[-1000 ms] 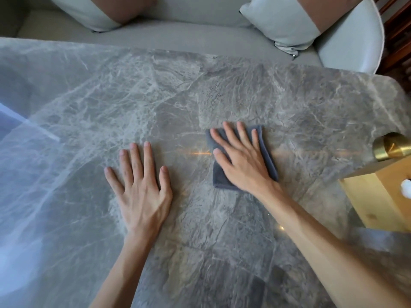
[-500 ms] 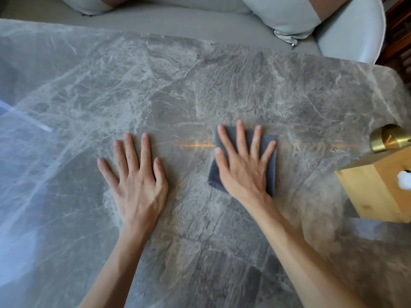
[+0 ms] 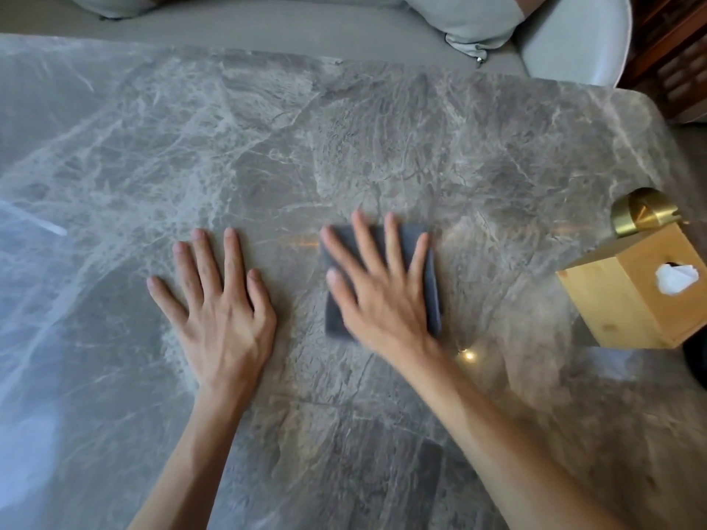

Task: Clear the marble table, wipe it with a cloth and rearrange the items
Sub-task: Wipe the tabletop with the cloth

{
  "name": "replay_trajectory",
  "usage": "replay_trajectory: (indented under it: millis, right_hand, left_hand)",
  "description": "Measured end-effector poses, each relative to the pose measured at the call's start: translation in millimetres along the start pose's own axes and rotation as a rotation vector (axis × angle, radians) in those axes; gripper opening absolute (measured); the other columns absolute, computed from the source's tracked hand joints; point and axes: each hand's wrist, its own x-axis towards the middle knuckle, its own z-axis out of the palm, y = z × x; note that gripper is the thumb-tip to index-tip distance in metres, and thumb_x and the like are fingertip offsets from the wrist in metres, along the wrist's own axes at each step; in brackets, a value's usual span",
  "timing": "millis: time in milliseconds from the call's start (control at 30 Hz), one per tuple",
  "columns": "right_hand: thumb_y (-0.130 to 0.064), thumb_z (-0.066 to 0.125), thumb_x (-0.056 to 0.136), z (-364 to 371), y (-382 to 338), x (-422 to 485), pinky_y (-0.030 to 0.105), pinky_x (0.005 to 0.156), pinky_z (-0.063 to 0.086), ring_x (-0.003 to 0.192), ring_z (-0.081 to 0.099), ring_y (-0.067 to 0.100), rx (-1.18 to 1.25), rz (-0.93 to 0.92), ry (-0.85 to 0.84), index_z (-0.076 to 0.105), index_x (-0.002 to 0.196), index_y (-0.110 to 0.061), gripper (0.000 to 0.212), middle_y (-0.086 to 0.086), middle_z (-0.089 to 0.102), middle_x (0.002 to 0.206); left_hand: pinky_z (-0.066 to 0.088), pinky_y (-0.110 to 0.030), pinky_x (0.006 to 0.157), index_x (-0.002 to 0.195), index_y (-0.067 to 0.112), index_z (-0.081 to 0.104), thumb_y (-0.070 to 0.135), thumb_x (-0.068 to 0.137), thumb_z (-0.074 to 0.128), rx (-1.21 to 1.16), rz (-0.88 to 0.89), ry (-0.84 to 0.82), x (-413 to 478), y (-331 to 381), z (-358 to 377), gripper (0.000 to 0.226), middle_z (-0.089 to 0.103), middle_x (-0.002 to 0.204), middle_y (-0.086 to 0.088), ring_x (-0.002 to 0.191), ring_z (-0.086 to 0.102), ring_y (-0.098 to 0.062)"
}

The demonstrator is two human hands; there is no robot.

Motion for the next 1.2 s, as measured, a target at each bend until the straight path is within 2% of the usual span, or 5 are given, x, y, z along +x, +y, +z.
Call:
replay_trajectory:
  millis: [333,600,833,1033,1200]
  right_hand:
    - [-0.056,0.013,0.096,-4.8,72.9,50.5,0.073,0.11,0.0,0.15,-0.008,0.032,0.06,0.348,0.022,0.0,0.148,-0.052,0.054,-0.007,0.0,0.164]
    - [-0.053,0.025,0.099,-0.1,33.7,-71.6,0.068,0.113,0.01,0.151,0.0,0.031,-0.09,-0.21,-0.061,0.01,0.15,-0.047,0.054,-0.005,0.006,0.164]
    - [-0.054,0.012,0.097,-11.2,104.4,30.6,0.071,0.111,0.002,0.151,-0.007,0.029,0.029,0.337,0.0,-0.001,0.148,-0.051,0.053,-0.007,0.0,0.164]
    - [-0.053,0.024,0.099,-1.3,-5.7,-23.9,0.07,0.112,0.003,0.15,-0.009,0.032,-0.022,-0.151,-0.046,0.006,0.15,-0.049,0.054,-0.007,-0.001,0.164]
    - [-0.054,0.019,0.099,-4.7,65.4,-67.8,0.068,0.113,0.01,0.151,-0.002,0.029,-0.093,-0.169,-0.115,0.009,0.15,-0.047,0.052,-0.006,0.005,0.164]
  left_hand:
    - [-0.002,-0.064,0.119,0.157,0.027,0.008,0.037,0.103,0.025,0.006,-0.009,-0.01,3.2,1.8,-0.6,0.057,0.004,0.166,-0.005,0.154,-0.002,-0.024]
    - [-0.003,-0.068,0.116,0.157,0.028,0.008,0.038,0.101,0.021,0.008,0.001,-0.023,2.7,0.9,-1.0,0.058,0.006,0.166,-0.005,0.153,-0.003,-0.023]
    - [-0.003,-0.068,0.116,0.157,0.027,0.009,0.038,0.1,0.021,0.013,-0.015,-0.035,3.7,3.2,-2.0,0.059,0.006,0.166,-0.006,0.153,-0.004,-0.024]
    - [-0.002,-0.067,0.117,0.157,0.028,0.009,0.037,0.101,0.025,0.005,-0.02,-0.045,3.7,2.0,-4.1,0.059,0.006,0.166,-0.004,0.153,-0.004,-0.023]
    - [-0.002,-0.066,0.117,0.157,0.027,0.008,0.036,0.1,0.023,0.017,-0.005,-0.059,4.4,3.7,-4.3,0.059,0.005,0.166,-0.006,0.153,-0.005,-0.023]
